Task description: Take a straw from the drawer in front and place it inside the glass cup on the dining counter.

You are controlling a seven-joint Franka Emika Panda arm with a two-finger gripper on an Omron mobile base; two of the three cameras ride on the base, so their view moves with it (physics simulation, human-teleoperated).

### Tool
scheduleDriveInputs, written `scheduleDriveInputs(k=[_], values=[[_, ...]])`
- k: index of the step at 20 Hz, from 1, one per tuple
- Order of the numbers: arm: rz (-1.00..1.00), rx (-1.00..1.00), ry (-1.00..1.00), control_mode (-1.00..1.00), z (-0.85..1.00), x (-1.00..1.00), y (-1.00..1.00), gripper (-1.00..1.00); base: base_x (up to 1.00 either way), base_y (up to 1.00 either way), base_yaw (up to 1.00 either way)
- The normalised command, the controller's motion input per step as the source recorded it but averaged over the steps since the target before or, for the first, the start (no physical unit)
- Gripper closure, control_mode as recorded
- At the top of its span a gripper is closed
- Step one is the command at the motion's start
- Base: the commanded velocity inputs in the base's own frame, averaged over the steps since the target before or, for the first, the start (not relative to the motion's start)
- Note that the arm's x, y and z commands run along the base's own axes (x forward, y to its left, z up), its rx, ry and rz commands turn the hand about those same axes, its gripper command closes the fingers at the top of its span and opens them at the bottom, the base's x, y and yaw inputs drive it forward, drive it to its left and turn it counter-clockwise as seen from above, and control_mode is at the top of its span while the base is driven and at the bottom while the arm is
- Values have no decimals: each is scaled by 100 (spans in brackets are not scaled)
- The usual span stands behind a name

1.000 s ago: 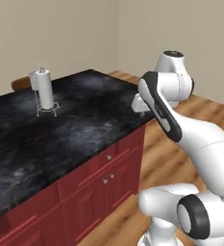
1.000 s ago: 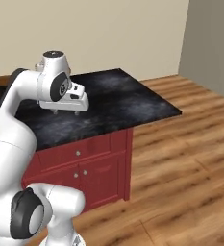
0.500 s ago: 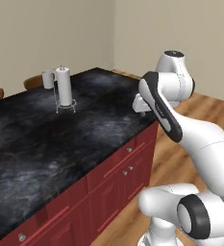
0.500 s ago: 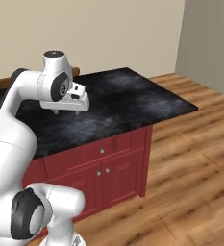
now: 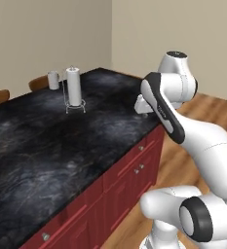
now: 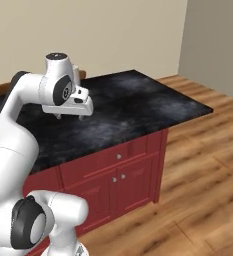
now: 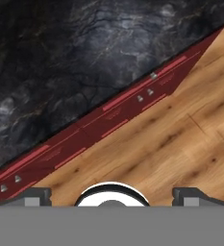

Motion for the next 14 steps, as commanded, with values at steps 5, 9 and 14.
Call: scheduleDriveInputs(k=[5,9,14], values=[[0,0,0,100,0,0,0,-100,0,56,-14],[0,0,0,100,0,0,0,-100,0,27,-12],[0,0,0,100,0,0,0,-100,7,5,-9]])
